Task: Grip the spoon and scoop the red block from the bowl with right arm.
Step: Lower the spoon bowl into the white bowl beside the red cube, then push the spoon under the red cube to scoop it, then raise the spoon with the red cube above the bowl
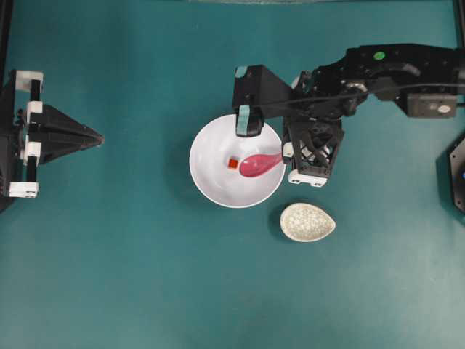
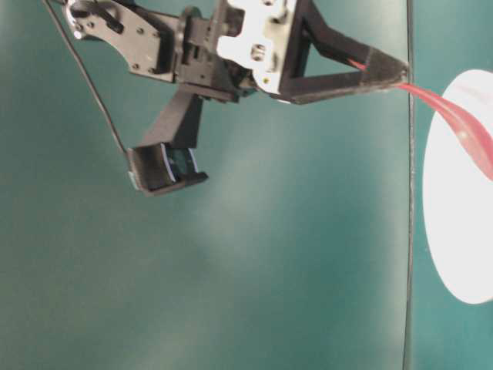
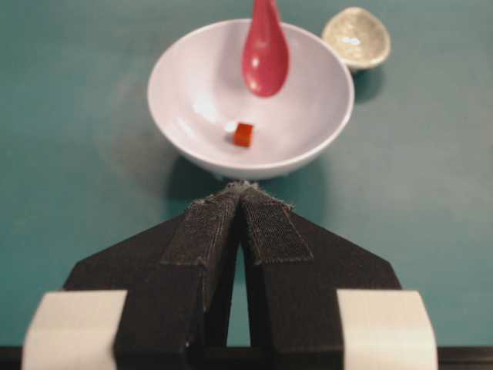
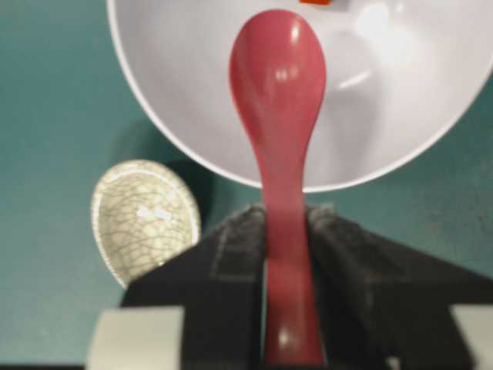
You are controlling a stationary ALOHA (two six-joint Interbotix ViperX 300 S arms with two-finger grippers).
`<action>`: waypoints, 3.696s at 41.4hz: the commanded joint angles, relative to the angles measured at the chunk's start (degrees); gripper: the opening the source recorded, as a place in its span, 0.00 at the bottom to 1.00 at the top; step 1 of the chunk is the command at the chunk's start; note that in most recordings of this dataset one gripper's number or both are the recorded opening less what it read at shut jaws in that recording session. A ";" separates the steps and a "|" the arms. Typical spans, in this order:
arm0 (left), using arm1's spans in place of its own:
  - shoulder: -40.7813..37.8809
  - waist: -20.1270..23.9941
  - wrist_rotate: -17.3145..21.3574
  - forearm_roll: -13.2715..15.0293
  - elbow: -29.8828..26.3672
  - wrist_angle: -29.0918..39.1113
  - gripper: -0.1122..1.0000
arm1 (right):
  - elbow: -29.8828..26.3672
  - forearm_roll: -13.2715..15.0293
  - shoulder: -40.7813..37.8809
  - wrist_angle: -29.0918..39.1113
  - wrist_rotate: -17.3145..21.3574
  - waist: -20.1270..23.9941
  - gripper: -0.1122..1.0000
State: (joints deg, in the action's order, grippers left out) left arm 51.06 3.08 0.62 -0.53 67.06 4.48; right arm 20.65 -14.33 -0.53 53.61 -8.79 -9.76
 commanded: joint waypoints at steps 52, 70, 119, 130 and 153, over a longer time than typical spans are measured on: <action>-0.35 0.09 0.18 -0.18 -0.62 -0.26 0.10 | -3.60 2.81 -5.54 -4.39 0.09 0.70 0.31; -0.26 0.09 0.26 -0.18 -0.62 -0.26 0.10 | -7.38 2.72 -7.56 -8.00 0.44 1.14 0.31; -0.26 0.09 0.09 -0.35 -0.62 -0.26 0.10 | 3.16 2.02 2.55 -24.17 1.41 3.08 0.31; -0.26 0.09 -0.09 -0.35 -0.62 -0.26 0.10 | 14.06 1.85 9.84 -39.64 4.83 3.34 0.31; -0.26 0.09 -0.26 -0.35 -0.62 -0.26 0.10 | 24.61 1.85 15.73 -56.87 5.45 6.86 0.31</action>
State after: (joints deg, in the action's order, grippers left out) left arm 50.98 3.08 0.44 -0.70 66.97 4.48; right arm 45.97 -12.30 13.97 -2.90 -3.43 -3.43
